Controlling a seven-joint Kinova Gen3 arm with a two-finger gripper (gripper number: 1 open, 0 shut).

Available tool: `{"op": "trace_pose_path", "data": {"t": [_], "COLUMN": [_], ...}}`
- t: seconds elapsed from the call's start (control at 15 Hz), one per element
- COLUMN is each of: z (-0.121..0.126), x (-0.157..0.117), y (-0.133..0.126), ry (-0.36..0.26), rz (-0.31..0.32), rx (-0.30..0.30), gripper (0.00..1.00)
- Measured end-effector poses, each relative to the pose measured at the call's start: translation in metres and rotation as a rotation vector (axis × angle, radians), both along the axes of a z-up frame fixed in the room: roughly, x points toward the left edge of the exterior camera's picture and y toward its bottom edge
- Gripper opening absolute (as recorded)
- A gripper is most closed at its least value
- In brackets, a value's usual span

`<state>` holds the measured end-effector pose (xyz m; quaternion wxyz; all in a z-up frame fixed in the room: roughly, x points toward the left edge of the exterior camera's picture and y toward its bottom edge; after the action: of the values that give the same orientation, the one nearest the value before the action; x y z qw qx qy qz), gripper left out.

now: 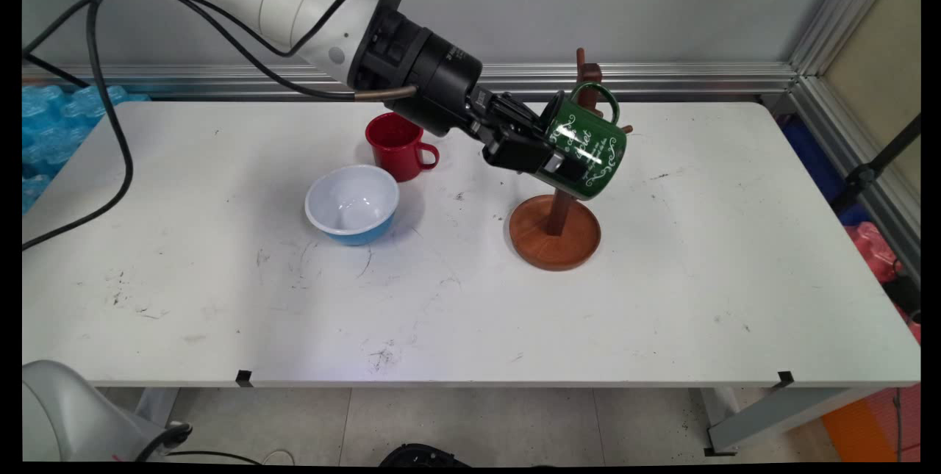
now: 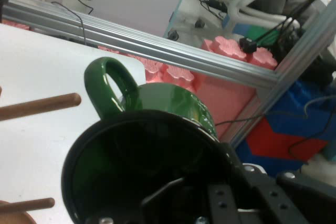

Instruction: Place the picked object on the table

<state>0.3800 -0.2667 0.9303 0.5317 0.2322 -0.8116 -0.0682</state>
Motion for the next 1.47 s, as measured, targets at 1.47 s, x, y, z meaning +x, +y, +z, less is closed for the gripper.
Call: {"op": "trace_pose_path", "data": {"t": [1.47], "z": [0.052], "x": [0.034], "y": [0.032], "ry": [-0.335], "rz": [-0.215], "rx": [-0.334], "gripper": [0.0]}}
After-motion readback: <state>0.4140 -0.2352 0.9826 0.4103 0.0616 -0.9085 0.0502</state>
